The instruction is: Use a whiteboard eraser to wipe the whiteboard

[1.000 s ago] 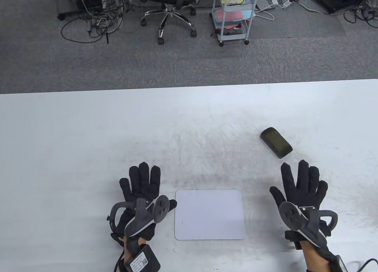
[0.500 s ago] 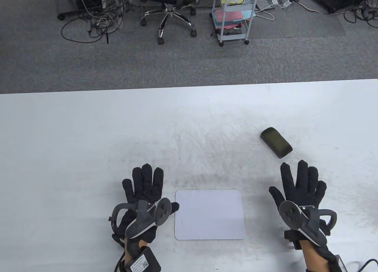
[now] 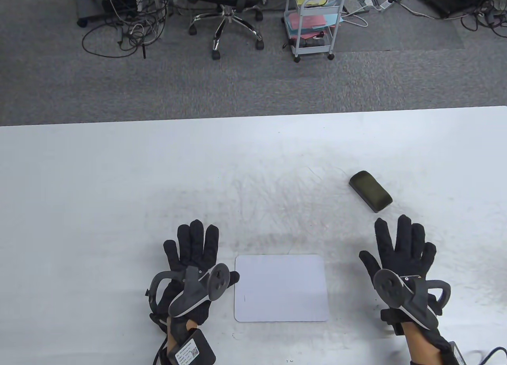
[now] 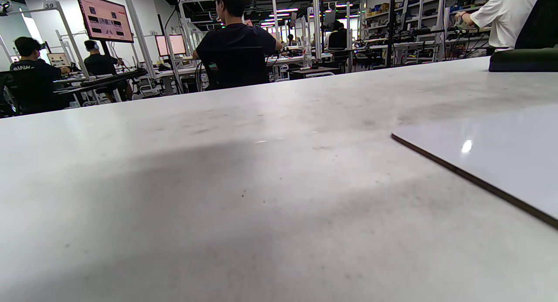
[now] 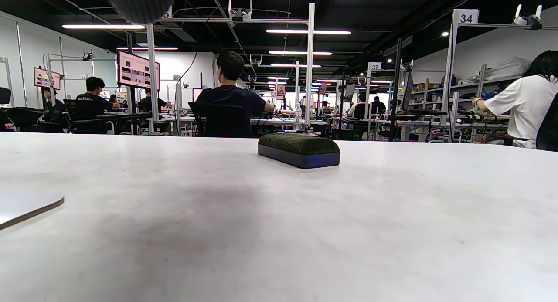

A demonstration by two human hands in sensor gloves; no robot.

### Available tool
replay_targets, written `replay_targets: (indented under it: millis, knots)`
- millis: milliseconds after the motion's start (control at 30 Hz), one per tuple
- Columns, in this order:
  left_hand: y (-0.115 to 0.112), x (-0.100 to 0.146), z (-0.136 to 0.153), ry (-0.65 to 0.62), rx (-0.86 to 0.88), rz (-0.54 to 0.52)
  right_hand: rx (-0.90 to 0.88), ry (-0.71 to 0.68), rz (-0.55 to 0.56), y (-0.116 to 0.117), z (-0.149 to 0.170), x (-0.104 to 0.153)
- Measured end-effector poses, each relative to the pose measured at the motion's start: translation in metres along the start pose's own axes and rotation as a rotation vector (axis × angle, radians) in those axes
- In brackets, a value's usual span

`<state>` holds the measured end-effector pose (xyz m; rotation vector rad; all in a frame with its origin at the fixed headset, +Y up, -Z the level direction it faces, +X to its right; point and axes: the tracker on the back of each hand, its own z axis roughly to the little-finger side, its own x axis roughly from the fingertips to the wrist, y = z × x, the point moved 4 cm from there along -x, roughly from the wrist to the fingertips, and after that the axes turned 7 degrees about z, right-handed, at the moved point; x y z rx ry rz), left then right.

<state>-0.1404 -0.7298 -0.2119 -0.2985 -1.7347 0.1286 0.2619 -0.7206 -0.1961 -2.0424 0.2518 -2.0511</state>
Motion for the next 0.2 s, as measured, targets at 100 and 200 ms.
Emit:
replay_targets:
  millis: [100, 200]
  knots:
    - [-0.0009, -0.0005, 0.0001, 0.001, -0.004, 0.012, -0.008, -0.008, 0.002, 0.0002, -0.0008, 0.0002]
    - [-0.0031, -0.0019, -0.0005, -0.002, -0.006, 0.028, -0.010, -0.017, -0.001, 0.0008, -0.0015, 0.0005]
